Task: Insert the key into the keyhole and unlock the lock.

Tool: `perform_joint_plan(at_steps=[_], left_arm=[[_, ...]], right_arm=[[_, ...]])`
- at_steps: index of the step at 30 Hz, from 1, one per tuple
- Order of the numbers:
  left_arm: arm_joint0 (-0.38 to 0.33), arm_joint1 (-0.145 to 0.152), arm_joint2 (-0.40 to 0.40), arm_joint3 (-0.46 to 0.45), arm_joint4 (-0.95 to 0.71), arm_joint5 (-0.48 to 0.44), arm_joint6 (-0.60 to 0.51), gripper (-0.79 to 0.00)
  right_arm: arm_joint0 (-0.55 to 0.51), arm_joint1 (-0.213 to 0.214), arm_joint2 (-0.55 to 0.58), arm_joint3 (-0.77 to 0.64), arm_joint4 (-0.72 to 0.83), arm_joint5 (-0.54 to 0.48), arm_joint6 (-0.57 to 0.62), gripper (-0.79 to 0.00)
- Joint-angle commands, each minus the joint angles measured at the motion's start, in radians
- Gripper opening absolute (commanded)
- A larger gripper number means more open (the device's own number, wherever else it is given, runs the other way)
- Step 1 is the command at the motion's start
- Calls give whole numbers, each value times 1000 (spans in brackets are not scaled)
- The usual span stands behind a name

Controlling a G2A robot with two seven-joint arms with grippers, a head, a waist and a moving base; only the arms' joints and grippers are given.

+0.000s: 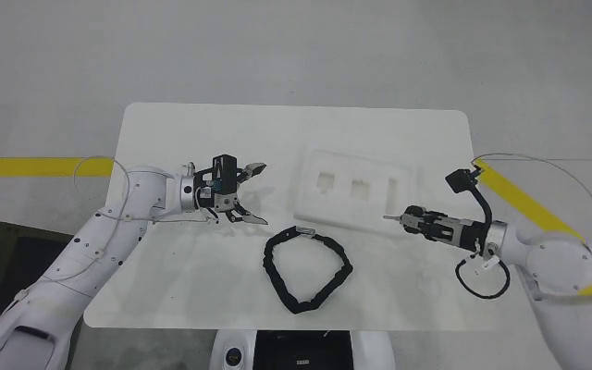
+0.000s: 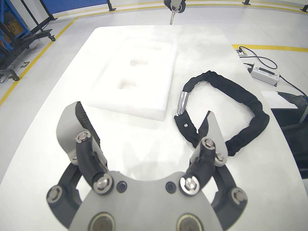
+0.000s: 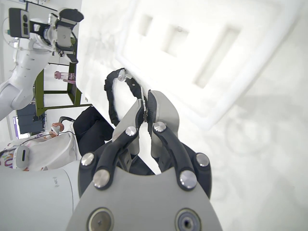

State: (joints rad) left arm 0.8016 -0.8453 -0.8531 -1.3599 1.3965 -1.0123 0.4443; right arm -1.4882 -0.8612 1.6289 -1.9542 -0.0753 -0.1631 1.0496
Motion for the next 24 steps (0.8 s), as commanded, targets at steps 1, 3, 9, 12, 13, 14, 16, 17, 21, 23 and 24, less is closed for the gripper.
perform_joint_plan(at_steps=[1, 3, 9, 12, 13, 14, 16, 17, 21, 23, 24], left_arm=[[0, 0, 0, 0, 0, 0, 0, 0], [0, 0, 0, 0, 0, 0, 0, 0], [5, -1, 0, -6, -1, 10, -7, 0], [12, -2, -2, -36, -6, 15, -41, 0], [11, -3, -2, -44, -4, 7, -52, 0], [11, -4, -2, -50, -5, 0, -59, 0], [9, -5, 11, -62, -5, 0, -75, 0], [6, -6, 21, -68, -2, 0, -85, 0], [-19, -10, 80, -84, 8, 0, -122, 0], [-34, -15, 116, -93, 6, 0, -133, 0], [-42, -17, 135, -96, 4, 0, -137, 0]], right_arm=[[-19, -1, -2, -14, 10, -16, -15, -785], [-37, -2, -5, -31, 16, -30, -35, -785], [-78, -4, -8, -66, -15, -52, -101, -785], [-89, -6, -13, -77, -32, -56, -126, -785], [-92, -6, -14, -80, -38, -57, -132, -785], [-93, -6, -16, -82, -41, -58, -137, -785], [-96, -7, -17, -81, -35, -54, -154, -785], [-96, -7, -17, -81, -35, -54, -154, -785], [-96, -7, -17, -81, -35, -54, -154, -785], [-96, -7, -17, -81, -35, -54, -154, -785], [-96, -7, -17, -81, -35, -54, -154, -785]])
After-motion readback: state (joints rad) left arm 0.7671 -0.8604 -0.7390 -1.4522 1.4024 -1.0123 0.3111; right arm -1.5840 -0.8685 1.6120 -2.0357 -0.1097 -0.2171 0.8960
